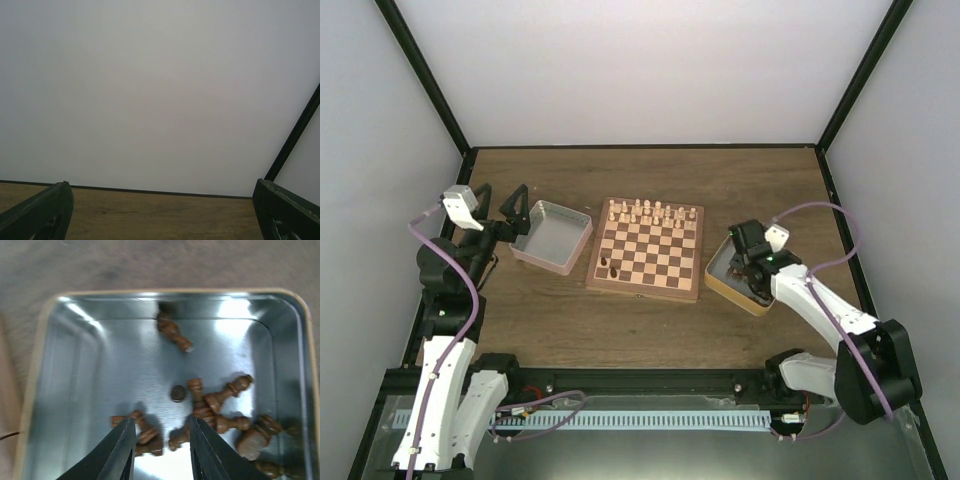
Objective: Set up the chess pieces on the board
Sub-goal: Pick up the chess piece from the storage box.
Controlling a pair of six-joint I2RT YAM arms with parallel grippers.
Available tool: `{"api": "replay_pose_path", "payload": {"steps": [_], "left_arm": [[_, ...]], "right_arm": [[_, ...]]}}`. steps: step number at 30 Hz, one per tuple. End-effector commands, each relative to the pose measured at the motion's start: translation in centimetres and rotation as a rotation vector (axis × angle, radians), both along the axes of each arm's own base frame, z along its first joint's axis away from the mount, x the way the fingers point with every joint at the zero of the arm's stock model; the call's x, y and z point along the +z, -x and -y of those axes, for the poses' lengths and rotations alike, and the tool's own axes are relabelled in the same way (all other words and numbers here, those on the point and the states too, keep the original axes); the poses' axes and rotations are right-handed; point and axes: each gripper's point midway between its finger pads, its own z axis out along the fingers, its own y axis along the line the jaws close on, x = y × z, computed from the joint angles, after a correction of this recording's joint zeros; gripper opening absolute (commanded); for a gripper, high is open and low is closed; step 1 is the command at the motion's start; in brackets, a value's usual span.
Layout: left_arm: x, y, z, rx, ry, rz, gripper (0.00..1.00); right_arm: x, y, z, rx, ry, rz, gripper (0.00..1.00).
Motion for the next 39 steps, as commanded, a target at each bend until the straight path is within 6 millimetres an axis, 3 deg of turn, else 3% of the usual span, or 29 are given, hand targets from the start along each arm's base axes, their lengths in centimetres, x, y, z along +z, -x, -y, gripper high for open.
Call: {"api": "replay_pose_path", "payload": {"steps": [1, 9, 17, 28, 34, 39], "left_arm": [[0.1, 0.4, 0.0, -0.002, -0.002, 0.018, 1.00], [0.0, 0.3, 0.0, -0.008, 0.002, 0.014, 1.00], [0.0, 0.3, 0.0, -0.005, 0.002, 0.017, 1.00], [0.0, 0.3, -0.1, -0.002, 0.002, 0.017, 1.00], [0.1, 0.3, -0.1, -0.002, 0.004, 0.018, 1.00], [0.1, 0.3, 0.0, -0.004, 0.005, 0.017, 1.00]], "right_arm": [[-2.0, 0.1, 2.1, -0.063, -0.078, -0.029, 0.32], [-4.0, -1.0, 3.6, -0.060, -0.104, -0.069, 0.36], [-5.3, -2.3, 3.7, -0.018, -0.071, -0.103, 0.26], [-6.5, -2.9, 4.1, -0.007, -0.019, -0.151, 0.21], [-5.7, -3.2, 4.5, 0.003, 0.018, -0.141, 0.11], [-3.2, -3.6, 4.1, 0.027, 0.013, -0.095, 0.09]]}}
